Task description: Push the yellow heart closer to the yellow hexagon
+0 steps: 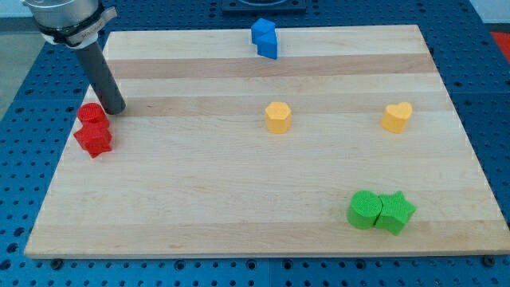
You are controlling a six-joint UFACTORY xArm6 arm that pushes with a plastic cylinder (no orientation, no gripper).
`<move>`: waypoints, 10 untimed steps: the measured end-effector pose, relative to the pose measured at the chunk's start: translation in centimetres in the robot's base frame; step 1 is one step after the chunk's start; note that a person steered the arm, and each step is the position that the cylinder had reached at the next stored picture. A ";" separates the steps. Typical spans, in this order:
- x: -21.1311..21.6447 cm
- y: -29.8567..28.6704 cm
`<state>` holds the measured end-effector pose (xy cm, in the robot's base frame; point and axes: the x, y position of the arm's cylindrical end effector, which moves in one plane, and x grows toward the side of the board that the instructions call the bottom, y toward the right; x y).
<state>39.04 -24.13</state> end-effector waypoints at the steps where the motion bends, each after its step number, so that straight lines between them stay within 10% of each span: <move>1: 0.0 0.0; 4: 4.3 10.7; 6: 9.7 28.5; 8: 9.7 45.9; 10: 4.6 47.6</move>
